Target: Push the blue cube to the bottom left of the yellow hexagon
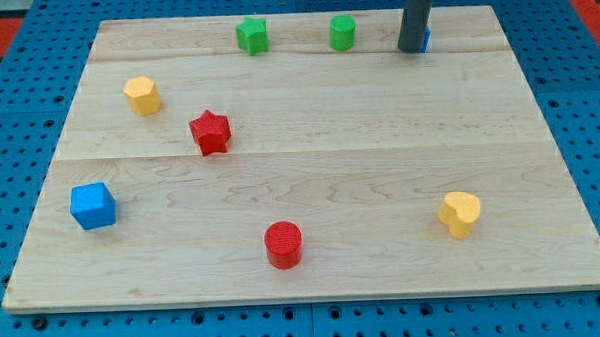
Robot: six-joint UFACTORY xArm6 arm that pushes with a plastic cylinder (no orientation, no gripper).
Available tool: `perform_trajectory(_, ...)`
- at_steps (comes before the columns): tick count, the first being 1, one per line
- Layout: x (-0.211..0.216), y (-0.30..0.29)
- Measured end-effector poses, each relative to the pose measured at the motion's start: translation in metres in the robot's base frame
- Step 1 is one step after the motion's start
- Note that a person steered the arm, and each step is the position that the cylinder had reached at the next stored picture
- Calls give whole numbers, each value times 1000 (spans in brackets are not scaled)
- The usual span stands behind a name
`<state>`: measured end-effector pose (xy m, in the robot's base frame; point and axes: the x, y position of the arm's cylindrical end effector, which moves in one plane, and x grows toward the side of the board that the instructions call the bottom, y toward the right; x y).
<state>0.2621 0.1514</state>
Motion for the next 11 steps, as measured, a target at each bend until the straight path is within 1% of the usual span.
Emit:
perform_trajectory(1,-4,0)
perform_trajectory(2,18,-13)
perform_trajectory(4,108,-92)
perform_trajectory(5,173,-147)
perform_trajectory(6,229,-207)
perform_trajectory(7,276,-275)
perform_trajectory(8,292,-344)
perform_trajectory(9,271,-368)
perform_trajectory(10,234,-370)
perform_trajectory(11,227,-376)
